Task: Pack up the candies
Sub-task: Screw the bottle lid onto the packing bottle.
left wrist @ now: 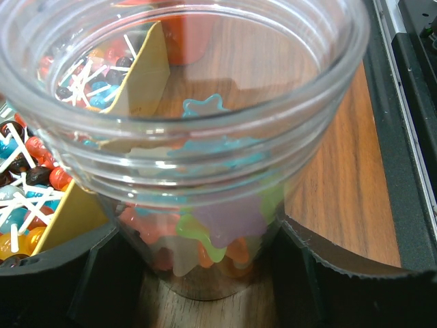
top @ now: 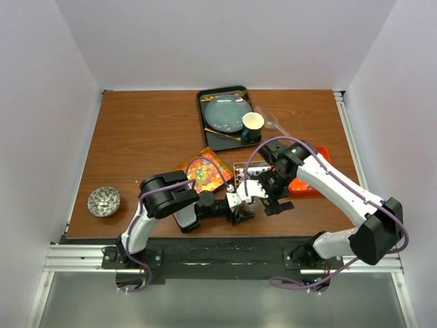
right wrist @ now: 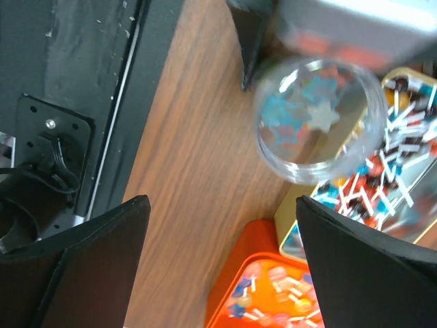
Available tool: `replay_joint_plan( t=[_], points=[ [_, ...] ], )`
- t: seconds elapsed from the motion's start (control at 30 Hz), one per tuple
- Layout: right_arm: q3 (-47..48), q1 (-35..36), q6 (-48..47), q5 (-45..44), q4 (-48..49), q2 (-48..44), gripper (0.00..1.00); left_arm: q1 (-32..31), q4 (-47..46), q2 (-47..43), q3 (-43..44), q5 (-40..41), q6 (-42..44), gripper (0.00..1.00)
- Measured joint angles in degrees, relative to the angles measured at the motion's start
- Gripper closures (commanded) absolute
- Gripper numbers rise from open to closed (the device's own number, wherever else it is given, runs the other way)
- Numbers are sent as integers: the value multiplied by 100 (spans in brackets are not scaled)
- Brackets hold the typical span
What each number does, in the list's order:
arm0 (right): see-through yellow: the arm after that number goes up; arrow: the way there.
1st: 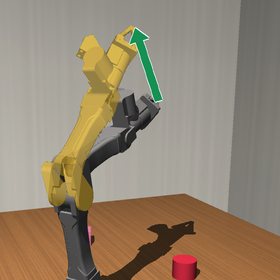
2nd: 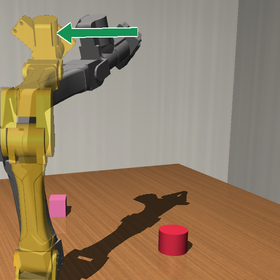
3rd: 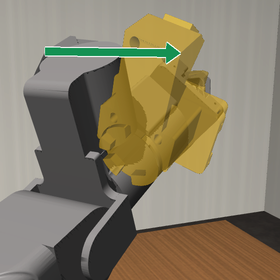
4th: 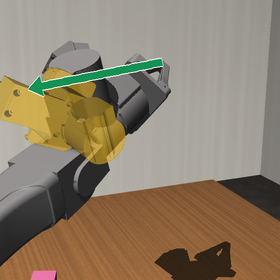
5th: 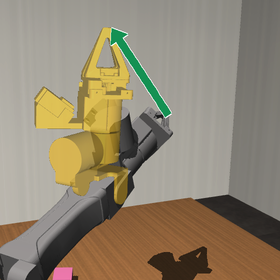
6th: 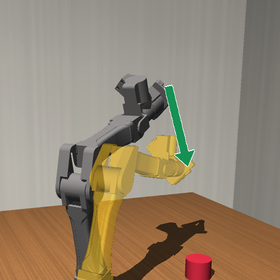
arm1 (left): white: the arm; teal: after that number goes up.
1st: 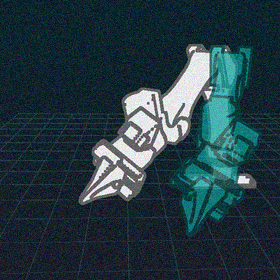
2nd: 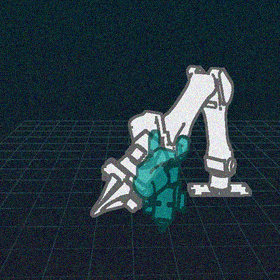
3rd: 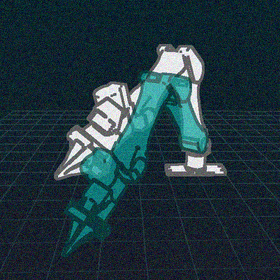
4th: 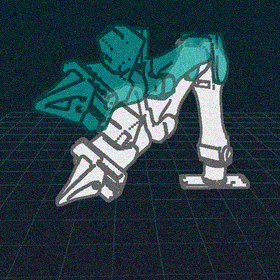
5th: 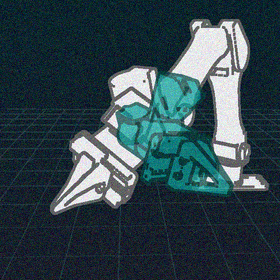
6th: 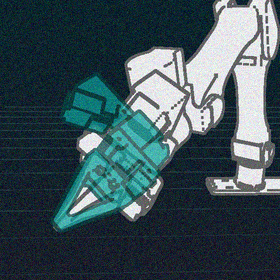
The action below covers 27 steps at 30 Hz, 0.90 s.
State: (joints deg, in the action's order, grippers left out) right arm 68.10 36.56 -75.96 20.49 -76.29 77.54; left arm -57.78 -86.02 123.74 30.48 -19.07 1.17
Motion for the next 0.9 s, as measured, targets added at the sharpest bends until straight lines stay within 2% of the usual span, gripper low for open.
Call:
replay_joint_plan(
  t=[0.17,0.3,0.6,0.9],
  points=[
    [590,-341,146,59,-96,544,8,0,0,2,2,-15,0,100],
    [1023,-345,68,271,-20,942,5,0,2,2,4,-24,0,100],
    [1027,114,-1154,330,-42,992,5,0,2,2,7,-26,2,100],
    [1019,208,-1467,356,-42,1316,12,0,0,7,9,-42,2,100]
  ],
)
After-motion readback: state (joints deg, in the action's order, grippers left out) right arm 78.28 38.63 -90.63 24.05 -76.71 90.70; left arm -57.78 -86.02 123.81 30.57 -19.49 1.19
